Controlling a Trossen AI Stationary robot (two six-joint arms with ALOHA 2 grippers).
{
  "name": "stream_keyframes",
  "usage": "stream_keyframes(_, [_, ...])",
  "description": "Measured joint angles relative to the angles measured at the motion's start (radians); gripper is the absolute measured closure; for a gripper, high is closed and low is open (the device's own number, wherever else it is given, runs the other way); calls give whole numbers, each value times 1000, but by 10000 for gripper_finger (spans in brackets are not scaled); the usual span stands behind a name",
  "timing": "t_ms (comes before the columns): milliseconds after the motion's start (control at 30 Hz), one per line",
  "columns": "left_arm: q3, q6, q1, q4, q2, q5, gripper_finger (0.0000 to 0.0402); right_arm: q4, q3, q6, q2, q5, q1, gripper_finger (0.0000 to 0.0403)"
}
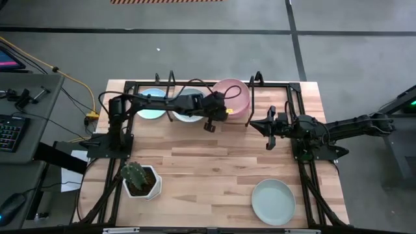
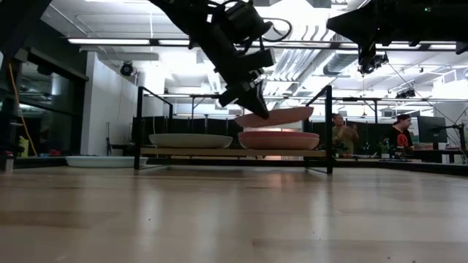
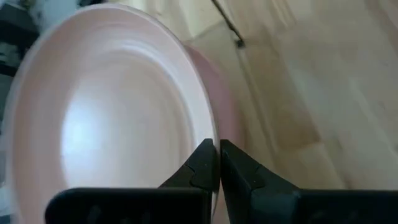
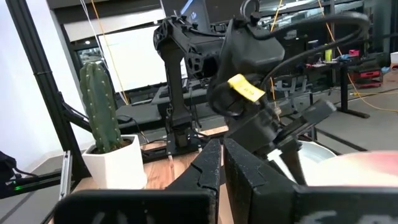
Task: Place and stack plates onto a shelf
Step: Stack the light pink plate on top of the pink plate on the shelf, then stack the white plate on top of the white plate on the shelf
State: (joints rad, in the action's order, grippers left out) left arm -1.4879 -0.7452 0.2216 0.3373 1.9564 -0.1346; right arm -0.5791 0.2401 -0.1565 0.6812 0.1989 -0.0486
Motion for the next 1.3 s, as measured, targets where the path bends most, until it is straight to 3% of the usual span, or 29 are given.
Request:
stream_keyframes(533, [0,-8,7,-43,10,44,360,-1,0,0,0,0,0,396])
stream_keyframes(967, [0,97,1,-34,7,-34,245,-1,0,0,0,0,0,396])
stream_keyframes(1167, [1,129,-10,64,-62,-62,214,-6,0,0,0,0,0,396])
stream_keyframes(1300, [1,279,-22,167,-167,-37,211,-9,0,0,0,0,0,396])
